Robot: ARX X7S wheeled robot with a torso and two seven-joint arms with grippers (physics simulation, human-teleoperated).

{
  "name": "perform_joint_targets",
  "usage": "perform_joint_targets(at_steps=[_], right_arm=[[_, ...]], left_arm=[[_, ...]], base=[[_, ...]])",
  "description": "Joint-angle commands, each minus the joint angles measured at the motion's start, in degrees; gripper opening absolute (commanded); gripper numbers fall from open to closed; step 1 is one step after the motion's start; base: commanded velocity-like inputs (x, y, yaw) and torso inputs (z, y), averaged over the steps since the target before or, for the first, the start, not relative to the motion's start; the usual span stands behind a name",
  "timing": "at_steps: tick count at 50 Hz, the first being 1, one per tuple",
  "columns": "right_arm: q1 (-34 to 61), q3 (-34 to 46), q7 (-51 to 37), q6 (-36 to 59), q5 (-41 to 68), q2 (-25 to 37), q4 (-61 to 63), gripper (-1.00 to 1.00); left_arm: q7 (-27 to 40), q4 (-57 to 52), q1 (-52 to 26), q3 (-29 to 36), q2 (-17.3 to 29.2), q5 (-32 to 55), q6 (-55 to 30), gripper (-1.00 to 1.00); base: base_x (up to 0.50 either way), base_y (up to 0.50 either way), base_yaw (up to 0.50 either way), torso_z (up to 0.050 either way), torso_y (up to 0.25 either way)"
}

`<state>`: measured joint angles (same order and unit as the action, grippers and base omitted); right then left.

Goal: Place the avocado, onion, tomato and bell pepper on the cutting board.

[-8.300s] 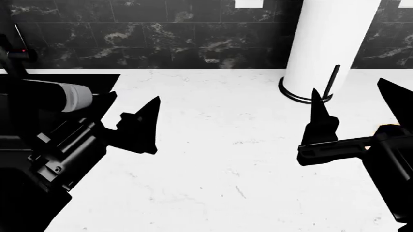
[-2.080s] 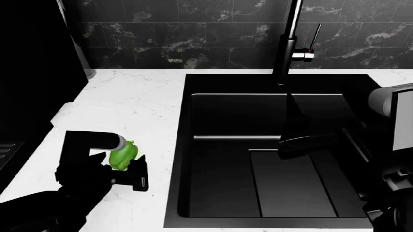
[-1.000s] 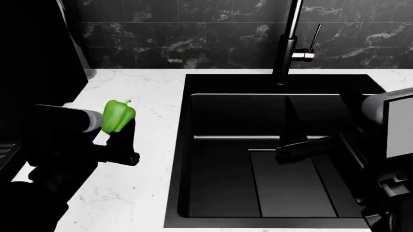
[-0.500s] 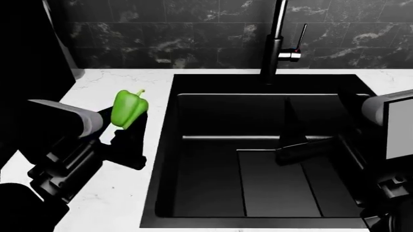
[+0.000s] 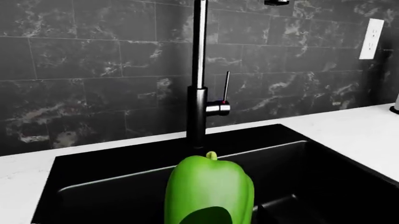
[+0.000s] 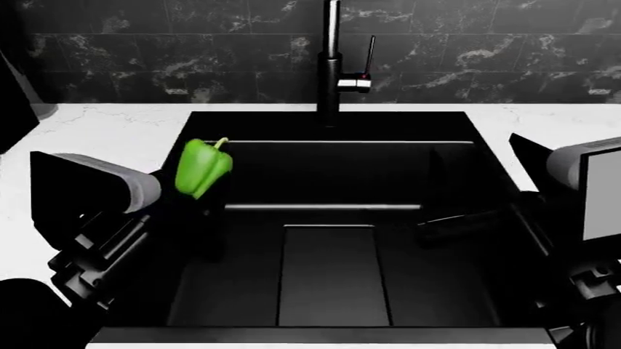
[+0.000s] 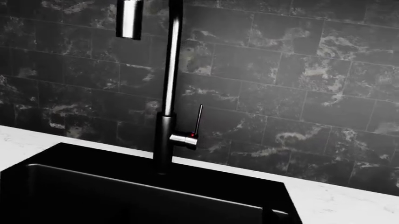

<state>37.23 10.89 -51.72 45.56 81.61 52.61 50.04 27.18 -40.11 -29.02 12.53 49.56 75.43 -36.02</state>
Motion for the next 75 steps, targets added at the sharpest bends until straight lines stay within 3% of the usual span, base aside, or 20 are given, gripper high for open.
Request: perform_joint_targets(at_steps=[1, 26, 75], right_arm=[[-0.6, -0.6, -0.7, -0.5, 1.0, 0.8, 0.6, 1.0], [-1.3, -2.0, -4.1, -1.3, 3.7, 2.8, 2.7, 1.0], [-3.0, -1.7, -1.0, -2.1, 1.4, 2.9, 1.3, 1.0]], left_arm=[[0.7, -0.3, -0.3, -0.2, 0.1, 0.7, 0.2, -1.0], [0.7, -1.5, -0.4, -0.6, 0.7, 1.4, 0.6, -1.0], [0.7, -2.0, -1.8, 0.7, 0.4, 2.4, -0.3, -1.0]], base=[[0.0, -0.5, 0.0, 0.0, 0.0], [0.0, -0.5, 0.0, 0.0, 0.0], [0.0, -0.5, 0.0, 0.0, 0.0]])
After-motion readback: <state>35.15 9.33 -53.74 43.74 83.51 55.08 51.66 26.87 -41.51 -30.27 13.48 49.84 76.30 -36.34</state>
